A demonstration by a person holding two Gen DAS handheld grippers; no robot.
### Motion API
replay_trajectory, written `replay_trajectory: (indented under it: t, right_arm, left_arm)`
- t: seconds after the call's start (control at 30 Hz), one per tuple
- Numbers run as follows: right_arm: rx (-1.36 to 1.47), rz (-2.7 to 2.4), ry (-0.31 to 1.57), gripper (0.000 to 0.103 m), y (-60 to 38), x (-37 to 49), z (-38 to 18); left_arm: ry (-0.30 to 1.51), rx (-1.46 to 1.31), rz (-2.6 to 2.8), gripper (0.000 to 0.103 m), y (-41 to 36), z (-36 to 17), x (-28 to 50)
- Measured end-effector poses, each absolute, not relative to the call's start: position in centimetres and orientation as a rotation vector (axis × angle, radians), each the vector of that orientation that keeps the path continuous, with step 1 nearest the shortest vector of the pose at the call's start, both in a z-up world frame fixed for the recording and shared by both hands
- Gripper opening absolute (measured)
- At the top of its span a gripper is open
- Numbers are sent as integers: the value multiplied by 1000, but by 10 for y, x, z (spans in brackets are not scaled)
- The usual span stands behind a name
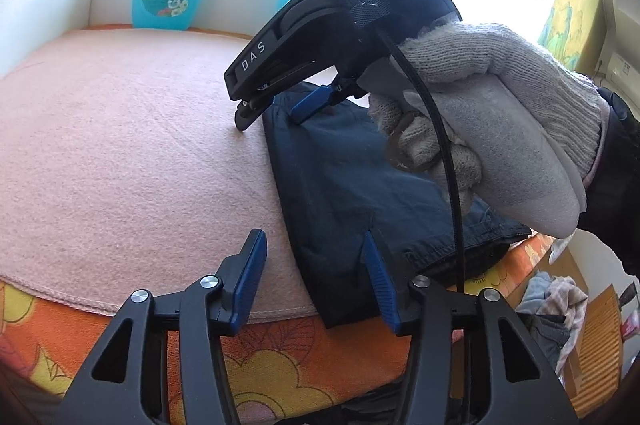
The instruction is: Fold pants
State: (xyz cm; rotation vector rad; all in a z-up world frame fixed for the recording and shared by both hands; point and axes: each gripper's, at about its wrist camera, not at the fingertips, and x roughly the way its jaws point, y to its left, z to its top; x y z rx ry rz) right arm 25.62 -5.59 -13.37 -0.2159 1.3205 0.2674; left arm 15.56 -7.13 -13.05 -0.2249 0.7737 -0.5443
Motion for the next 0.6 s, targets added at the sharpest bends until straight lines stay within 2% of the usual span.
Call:
replay_trajectory:
  t: [0.07, 0.1, 0.17, 0.2, 0.33, 0.43, 0.6]
  right_arm:
    - [-231, 257, 1314, 59, -54, 254, -134]
    - [-233, 252, 1309, 54, -48, 257, -133]
    - [-233, 247, 1301, 42, -50, 257, -131]
    - [-231, 249, 1299, 33, -52, 257, -131]
    - [-149, 282, 1295, 12, -68, 253, -124]
    - [-80, 308, 1273, 7, -83, 255, -118]
    - [22, 344, 1225, 5, -104, 248, -98]
  left_arm:
    - [775, -238, -547, 49, -70, -130, 156]
    - [775, -238, -547, 49, -70, -130, 156]
    - [773, -234, -547, 49, -72, -129, 158]
    - [775, -238, -550, 49, -71, -129, 159]
    - [783, -243, -558, 49, -76, -129, 162]
    - [789, -234, -562, 50, -82, -128, 164]
    - [802, -228, -558, 50, -88, -129, 169]
